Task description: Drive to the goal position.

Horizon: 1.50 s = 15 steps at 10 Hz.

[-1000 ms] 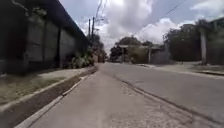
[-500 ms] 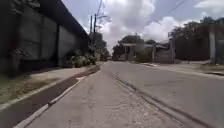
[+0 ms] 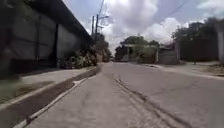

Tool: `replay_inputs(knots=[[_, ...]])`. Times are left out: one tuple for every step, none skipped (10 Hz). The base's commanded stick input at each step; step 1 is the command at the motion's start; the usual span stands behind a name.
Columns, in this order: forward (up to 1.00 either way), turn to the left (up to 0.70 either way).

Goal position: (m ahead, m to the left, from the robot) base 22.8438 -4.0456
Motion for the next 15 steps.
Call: replay_inputs(knots=[[1.0, 0.0], [1.0, 0.0], [1.0, 0.0], [1.0, 0.0], [1.0, 0.0], [1.0, -0.02], [1.0, -0.13], [1.0, -0.27], [1.0, -0.37], [1.0, -0.37], [1.0, -0.37], [1.0, -0.37], [1.0, 0.0], [1.0, 0.0], [1.0, 0.0]])
